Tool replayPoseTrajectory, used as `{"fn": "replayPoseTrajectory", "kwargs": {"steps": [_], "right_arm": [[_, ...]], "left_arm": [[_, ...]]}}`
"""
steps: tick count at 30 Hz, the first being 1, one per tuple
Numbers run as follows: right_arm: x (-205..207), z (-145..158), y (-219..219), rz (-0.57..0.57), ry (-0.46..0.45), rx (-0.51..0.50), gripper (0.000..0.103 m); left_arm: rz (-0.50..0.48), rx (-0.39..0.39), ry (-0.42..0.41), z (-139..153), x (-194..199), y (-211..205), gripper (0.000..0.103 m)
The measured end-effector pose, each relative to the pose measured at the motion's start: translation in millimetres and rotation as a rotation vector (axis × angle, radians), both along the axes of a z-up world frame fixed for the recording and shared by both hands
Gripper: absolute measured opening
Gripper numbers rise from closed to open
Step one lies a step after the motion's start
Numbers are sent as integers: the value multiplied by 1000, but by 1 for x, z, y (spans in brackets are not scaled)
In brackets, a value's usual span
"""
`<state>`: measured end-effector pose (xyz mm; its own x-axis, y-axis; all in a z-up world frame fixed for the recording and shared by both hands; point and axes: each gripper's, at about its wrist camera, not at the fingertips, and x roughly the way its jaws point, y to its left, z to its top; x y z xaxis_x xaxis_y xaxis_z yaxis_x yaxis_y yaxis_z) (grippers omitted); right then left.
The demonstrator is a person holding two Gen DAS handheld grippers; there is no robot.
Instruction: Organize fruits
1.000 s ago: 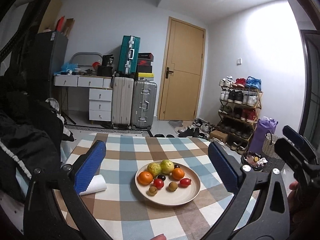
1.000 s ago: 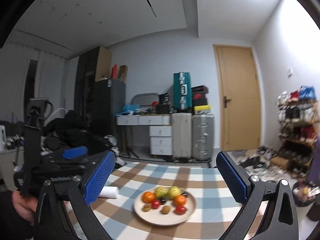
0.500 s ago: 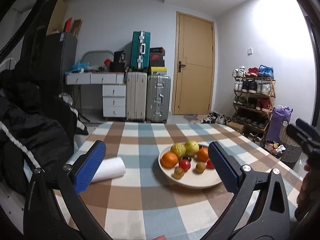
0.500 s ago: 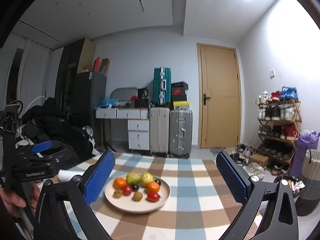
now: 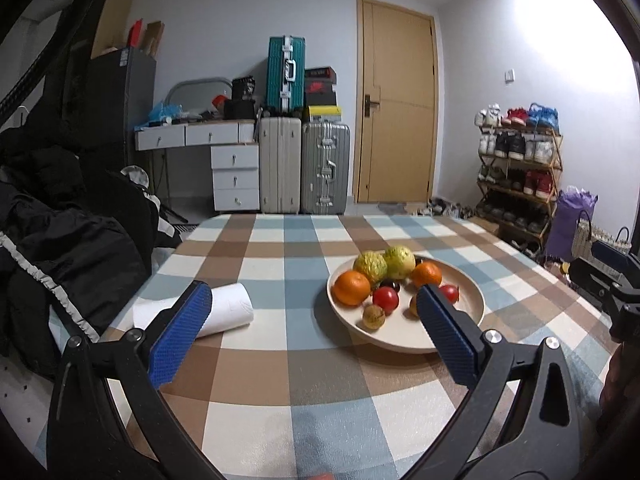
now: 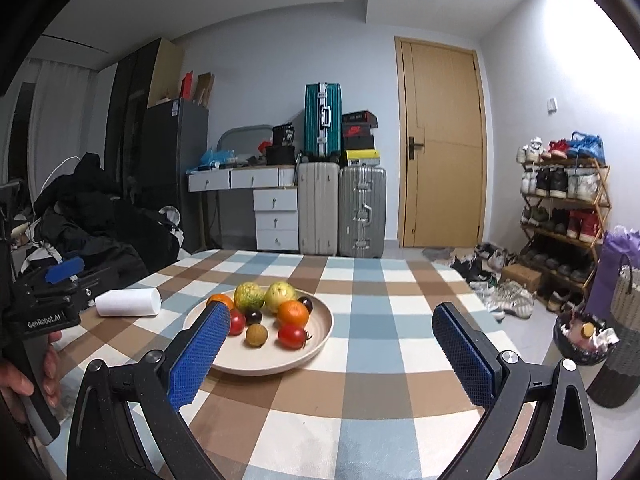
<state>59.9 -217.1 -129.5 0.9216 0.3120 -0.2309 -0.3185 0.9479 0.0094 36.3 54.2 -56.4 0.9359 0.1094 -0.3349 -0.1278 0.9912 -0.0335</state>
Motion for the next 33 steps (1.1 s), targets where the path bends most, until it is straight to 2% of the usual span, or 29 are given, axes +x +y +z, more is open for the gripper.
{"fn": "replayPoseTrajectory", "kwargs": {"steps": [5, 15, 33], "right_arm": [[13, -4, 6, -3, 68, -17, 103], [13, -6, 12, 76, 62, -22, 103], [10, -5, 11, 83, 55, -21, 103]], "left_arm": [[3, 25, -10, -1, 0, -6, 102], [12, 26, -8, -4, 4, -7, 102], [18, 26, -14, -6, 7, 1, 102]]}}
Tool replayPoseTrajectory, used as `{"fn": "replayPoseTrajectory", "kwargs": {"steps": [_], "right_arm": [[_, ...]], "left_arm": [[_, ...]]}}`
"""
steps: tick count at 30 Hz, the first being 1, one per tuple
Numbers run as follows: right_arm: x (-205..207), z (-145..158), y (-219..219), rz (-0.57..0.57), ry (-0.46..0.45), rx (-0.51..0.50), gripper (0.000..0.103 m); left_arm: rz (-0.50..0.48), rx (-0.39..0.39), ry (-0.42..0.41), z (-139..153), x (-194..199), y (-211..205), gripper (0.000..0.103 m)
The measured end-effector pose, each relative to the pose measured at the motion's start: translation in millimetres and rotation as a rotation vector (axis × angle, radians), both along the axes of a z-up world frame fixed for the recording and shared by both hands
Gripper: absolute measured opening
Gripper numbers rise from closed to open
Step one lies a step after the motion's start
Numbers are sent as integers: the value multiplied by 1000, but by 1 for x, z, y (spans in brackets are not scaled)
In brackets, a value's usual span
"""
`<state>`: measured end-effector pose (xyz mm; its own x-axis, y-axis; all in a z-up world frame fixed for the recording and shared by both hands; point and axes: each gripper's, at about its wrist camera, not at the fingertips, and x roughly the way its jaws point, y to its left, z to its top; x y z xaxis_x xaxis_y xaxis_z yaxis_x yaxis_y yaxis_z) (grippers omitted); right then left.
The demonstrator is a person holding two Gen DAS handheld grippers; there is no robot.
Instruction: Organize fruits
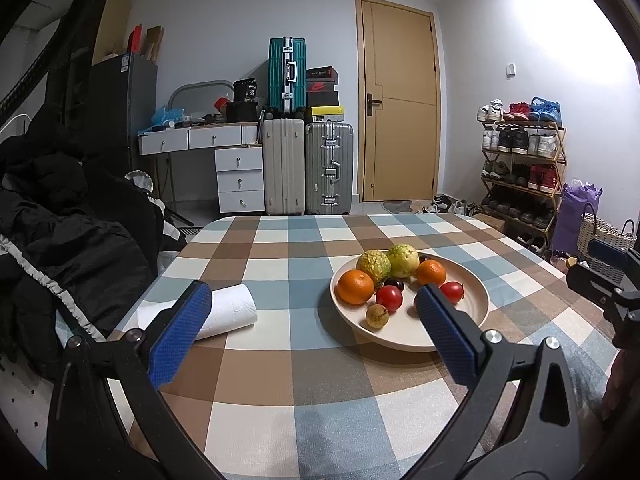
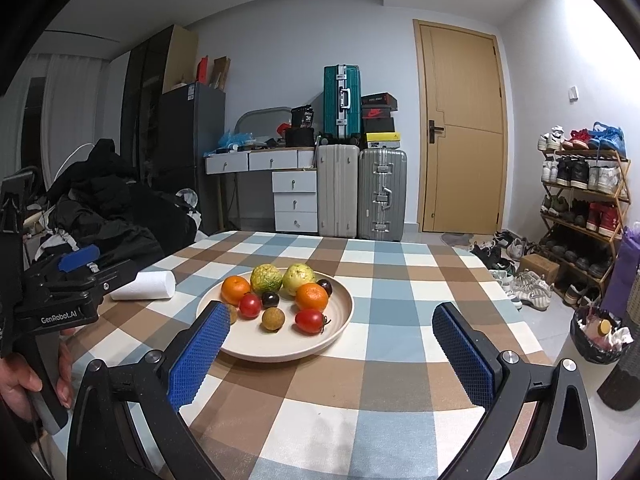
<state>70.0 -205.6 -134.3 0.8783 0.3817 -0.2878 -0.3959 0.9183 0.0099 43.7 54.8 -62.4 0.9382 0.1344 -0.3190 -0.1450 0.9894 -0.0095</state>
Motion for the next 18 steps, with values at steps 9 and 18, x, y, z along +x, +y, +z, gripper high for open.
{"fn": "replayPoseTrajectory", "kwargs": {"steps": [9, 18], "right_arm": [[-3, 2, -1, -11, 4, 0, 103], [-4, 2, 0, -13, 4, 0, 103]], "left_arm": [[3, -1, 0, 0, -2, 2, 102], [2, -1, 0, -1, -1, 2, 102]]}}
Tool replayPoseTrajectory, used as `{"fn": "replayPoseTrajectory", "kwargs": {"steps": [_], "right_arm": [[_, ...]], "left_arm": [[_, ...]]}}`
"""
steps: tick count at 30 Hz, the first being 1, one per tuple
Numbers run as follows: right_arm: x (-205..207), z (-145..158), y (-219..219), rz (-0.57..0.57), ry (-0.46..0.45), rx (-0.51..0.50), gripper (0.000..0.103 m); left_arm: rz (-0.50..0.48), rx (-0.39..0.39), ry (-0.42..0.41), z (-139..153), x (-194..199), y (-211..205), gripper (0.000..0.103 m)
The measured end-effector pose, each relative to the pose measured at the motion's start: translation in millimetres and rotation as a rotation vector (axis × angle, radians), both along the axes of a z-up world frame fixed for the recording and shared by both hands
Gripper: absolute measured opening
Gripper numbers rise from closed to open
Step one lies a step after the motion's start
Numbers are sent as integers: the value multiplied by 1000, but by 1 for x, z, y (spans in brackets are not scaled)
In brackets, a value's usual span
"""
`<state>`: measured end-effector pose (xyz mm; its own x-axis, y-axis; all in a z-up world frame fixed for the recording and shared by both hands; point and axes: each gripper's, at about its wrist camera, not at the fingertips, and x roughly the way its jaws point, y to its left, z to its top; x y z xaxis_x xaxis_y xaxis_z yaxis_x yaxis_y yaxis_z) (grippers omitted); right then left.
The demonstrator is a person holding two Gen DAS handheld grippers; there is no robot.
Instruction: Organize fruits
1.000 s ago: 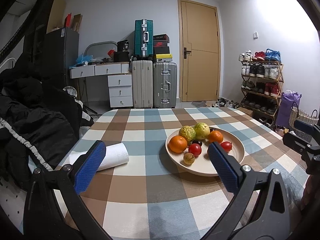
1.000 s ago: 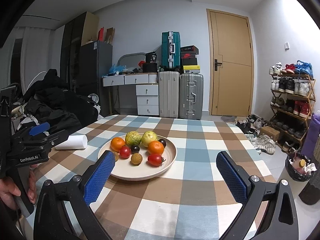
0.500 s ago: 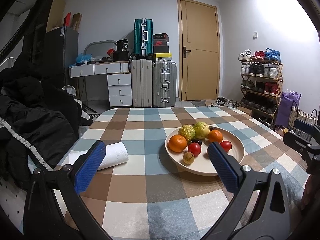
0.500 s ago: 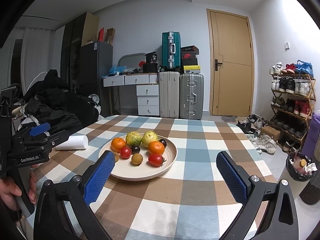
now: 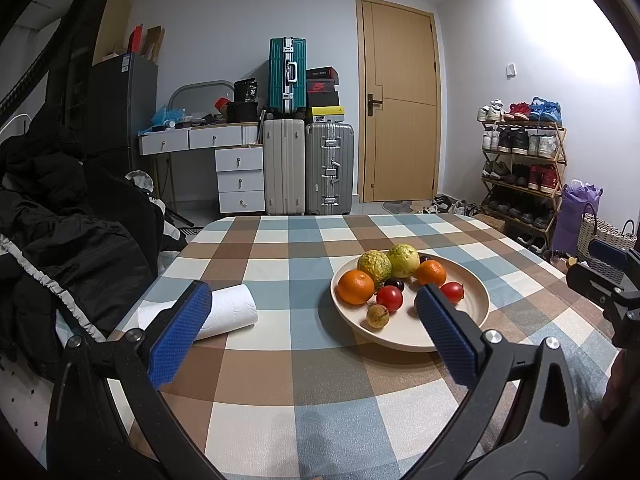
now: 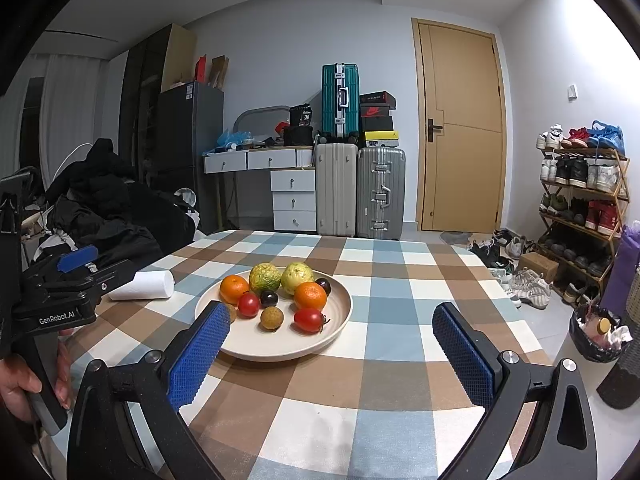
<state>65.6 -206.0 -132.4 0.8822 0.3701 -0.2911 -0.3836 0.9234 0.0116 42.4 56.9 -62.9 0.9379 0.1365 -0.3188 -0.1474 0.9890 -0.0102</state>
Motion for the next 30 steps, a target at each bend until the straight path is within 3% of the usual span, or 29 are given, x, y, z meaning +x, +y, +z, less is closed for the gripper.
{"fn": "replayPoseTrajectory", "kwargs": {"steps": [30], "right_arm": [[0, 0, 0, 0, 1, 0, 103]], "left_arm": [[-1, 0, -1, -1, 0, 0, 102]]}}
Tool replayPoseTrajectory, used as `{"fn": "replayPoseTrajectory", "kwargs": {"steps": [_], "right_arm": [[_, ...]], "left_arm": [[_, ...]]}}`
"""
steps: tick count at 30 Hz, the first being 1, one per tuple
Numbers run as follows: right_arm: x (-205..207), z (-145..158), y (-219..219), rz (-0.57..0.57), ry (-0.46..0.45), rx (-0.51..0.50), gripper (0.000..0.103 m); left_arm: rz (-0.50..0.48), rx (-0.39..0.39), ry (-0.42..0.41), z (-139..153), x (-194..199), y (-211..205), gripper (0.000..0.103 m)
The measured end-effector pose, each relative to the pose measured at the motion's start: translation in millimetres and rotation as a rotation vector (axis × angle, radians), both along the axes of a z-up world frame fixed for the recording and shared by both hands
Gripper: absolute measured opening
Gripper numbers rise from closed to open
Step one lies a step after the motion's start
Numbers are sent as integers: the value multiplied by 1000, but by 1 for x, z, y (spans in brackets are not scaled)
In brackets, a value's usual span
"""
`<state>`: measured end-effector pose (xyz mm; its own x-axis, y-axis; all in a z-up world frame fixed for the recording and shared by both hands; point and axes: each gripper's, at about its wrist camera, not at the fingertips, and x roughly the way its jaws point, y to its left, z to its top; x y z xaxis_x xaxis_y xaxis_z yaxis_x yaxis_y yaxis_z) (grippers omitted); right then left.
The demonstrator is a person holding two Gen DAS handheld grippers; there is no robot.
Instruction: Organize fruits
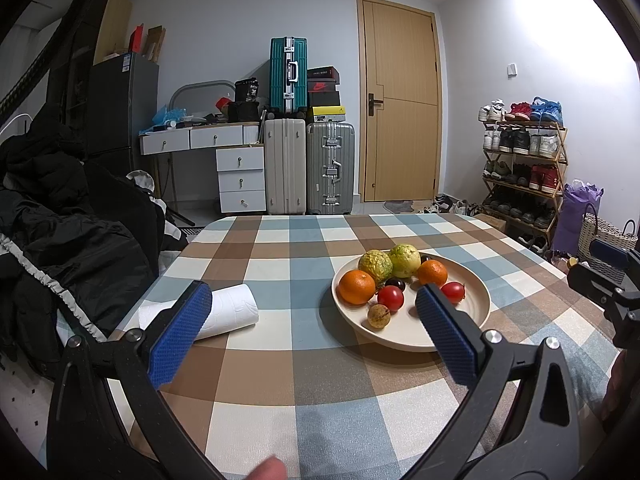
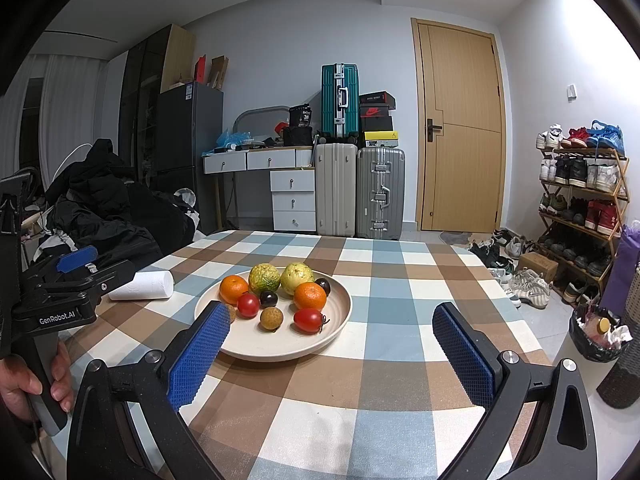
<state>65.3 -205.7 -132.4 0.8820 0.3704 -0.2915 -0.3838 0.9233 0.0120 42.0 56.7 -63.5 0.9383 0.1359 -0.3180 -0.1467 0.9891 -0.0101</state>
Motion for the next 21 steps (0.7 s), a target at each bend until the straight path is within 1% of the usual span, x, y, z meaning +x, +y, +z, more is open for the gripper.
{"fn": "replayPoseTrajectory", "kwargs": {"steps": [21], "right_arm": [[0, 0, 0, 0, 0, 0, 103]], "left_arm": [[6, 3, -1, 0, -1, 0, 102]]}}
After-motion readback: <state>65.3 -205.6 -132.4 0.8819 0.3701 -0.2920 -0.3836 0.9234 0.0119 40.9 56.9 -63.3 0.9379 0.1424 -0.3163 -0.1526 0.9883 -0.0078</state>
